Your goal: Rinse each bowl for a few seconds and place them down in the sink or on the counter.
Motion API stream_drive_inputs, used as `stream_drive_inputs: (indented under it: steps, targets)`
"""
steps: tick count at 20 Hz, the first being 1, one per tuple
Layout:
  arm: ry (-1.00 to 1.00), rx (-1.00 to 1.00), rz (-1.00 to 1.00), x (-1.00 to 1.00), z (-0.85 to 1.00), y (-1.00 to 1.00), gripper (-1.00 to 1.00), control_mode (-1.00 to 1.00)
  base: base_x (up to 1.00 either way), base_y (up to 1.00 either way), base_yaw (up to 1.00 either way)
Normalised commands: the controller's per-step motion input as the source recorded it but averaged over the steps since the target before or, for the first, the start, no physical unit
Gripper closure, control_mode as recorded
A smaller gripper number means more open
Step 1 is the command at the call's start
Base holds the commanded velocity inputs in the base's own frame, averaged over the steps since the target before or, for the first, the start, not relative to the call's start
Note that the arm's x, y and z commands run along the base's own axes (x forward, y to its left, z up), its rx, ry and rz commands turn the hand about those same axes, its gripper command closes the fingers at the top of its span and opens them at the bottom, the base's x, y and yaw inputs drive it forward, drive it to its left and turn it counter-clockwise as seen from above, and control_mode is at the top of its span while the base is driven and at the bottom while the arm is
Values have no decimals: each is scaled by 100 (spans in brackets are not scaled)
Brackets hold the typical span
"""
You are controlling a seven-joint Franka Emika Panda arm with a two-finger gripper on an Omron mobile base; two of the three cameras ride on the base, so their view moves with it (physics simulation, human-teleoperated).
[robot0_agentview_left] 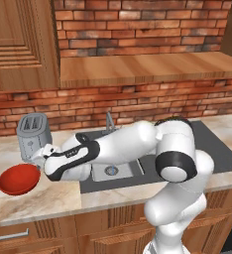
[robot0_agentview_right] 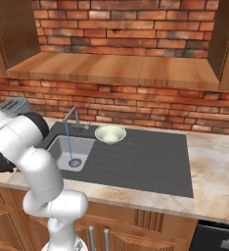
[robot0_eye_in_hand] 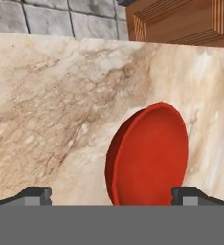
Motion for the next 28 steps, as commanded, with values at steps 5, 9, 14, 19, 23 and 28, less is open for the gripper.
stream_drive_inputs:
  steps: [5,9,14,19,23,28]
  targets:
    - [0,0,-2,24,-14,14,-100,-100,0,0,0]
    - [0,0,-2,23,-12,21,-100,-100,0,0,0]
    - [0,0,-1,21,-7,29,-100,-100,0,0,0]
    - [0,0,-2,24,-10,34,-100,-100,0,0,0]
    - [0,0,-2,23,-11,32,-100,-100,0,0,0]
    - [0,-1,0,12,-7,42,-100,-100,0,0,0]
